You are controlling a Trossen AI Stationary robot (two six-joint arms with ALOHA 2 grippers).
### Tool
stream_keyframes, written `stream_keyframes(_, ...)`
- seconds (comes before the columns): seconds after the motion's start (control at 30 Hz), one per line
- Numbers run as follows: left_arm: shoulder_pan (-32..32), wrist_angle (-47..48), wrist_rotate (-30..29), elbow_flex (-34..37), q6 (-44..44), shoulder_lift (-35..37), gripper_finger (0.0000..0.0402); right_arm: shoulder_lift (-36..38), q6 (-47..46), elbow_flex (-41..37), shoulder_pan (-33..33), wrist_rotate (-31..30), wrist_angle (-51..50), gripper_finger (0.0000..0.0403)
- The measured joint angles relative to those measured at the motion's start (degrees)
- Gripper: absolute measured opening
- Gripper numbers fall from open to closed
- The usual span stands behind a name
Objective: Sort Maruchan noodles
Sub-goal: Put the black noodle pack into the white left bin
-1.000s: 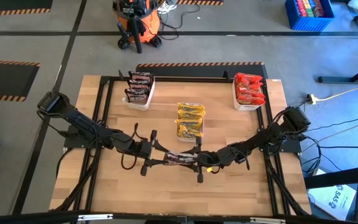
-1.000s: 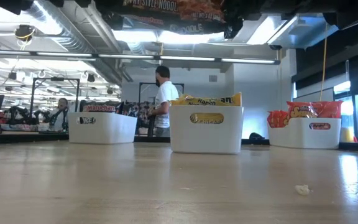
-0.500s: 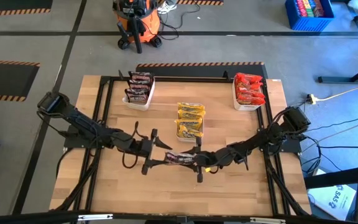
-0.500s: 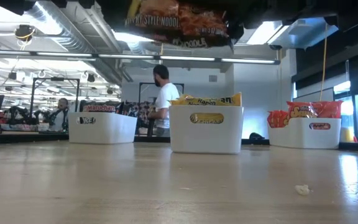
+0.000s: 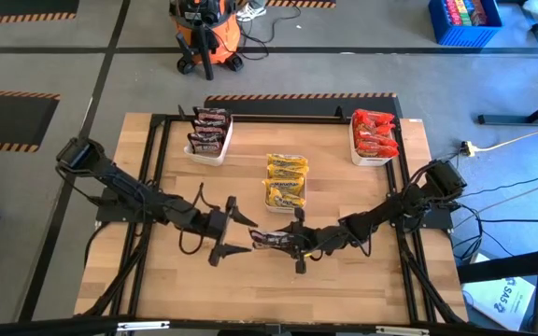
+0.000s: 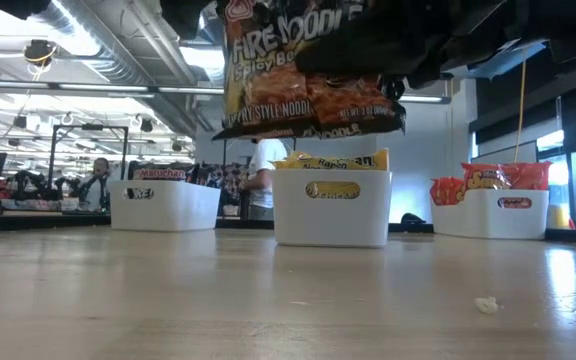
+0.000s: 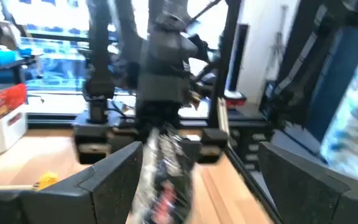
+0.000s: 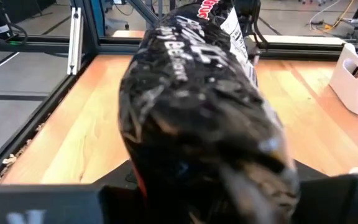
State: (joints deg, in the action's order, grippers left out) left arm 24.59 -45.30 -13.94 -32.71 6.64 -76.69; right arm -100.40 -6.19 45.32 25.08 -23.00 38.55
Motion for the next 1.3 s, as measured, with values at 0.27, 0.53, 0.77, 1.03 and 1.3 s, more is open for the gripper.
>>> stream_keyframes(0.27,-3.56,27.5,5.3,-13.63,0.76,-0.4,0.0314,0.0,-0.61,0.0,-0.48,0.45,0.57,0.0161)
stream_keyframes(0.53,-6.76,62.84,6.2,-35.8,2.35,-9.18,0.0314,0.0,-2.45,0.0,-2.4,2.04,0.41,0.0161)
stream_keyframes(0.77,-8.71,81.35,7.5,-49.39,3.41,-19.22,0.0314,0.0,-2.65,0.0,-2.4,2.07,0.57,0.0161)
stream_keyframes(1.03,-9.32,84.18,12.09,-53.61,2.25,-25.15,0.0314,0.0,-2.66,0.0,-2.38,2.09,0.59,0.0161)
stream_keyframes(1.3,-9.74,87.16,10.38,-53.51,2.01,-27.15,0.0299,0.04,-2.78,0.05,-2.36,2.03,0.69,0.0161)
